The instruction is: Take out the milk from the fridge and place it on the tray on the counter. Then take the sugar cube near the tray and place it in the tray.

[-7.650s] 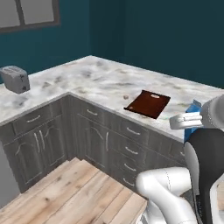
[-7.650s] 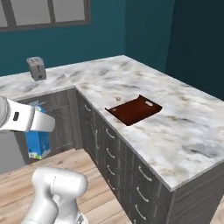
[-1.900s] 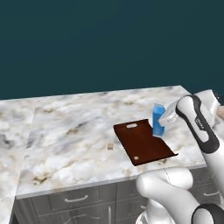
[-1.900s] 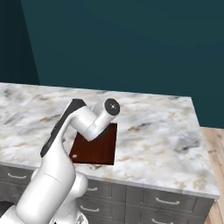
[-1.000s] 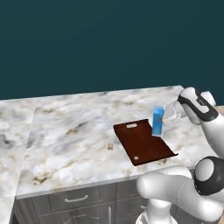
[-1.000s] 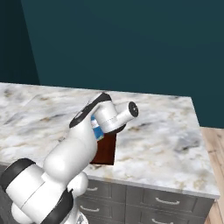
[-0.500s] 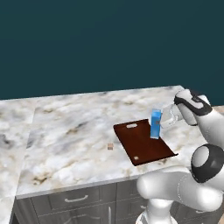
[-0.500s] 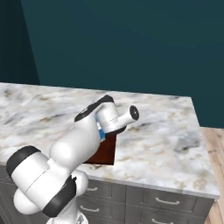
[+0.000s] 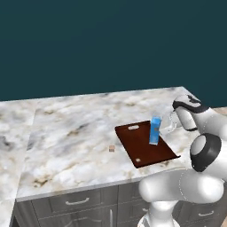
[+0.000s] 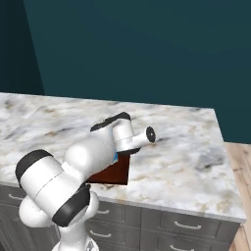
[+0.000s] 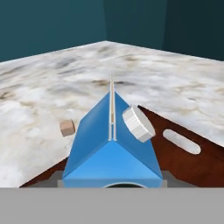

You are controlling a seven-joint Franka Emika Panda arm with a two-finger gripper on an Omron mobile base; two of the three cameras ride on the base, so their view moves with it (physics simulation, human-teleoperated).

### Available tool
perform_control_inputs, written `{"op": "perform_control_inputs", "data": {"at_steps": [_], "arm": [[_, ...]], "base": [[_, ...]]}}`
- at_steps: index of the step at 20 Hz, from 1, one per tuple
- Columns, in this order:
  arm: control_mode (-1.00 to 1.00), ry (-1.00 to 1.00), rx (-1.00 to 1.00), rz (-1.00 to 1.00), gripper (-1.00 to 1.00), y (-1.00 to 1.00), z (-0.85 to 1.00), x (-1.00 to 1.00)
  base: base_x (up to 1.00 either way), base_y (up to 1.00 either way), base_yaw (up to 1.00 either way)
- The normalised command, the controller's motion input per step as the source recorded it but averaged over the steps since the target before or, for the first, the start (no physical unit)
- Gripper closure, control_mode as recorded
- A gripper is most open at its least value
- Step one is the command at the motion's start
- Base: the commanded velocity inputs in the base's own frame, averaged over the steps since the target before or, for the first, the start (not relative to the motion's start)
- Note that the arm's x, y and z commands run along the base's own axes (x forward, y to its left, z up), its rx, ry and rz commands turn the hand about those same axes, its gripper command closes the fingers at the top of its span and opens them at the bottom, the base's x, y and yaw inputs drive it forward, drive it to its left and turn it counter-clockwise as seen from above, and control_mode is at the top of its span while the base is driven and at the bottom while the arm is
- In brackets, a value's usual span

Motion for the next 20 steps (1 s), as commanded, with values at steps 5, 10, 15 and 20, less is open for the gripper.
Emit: {"op": "perform_control_inputs", "data": {"at_steps": [5, 10, 15, 20], "arm": [[-1.0, 0.0, 0.02, 0.02, 1.0, 0.0, -0.32, 0.06], [-1.0, -0.01, 0.0, 0.01, 1.0, 0.0, -0.32, 0.05], [-1.0, -0.04, 0.0, 0.01, 1.0, 0.0, -0.3, 0.0], [-1.0, -0.01, 0.0, 0.0, -1.0, 0.03, -0.17, 0.0]], "base": [[0.0, 0.0, 0.0], [0.0, 0.0, 0.0], [0.0, 0.0, 0.0], [0.0, 0.0, 0.0]]}}
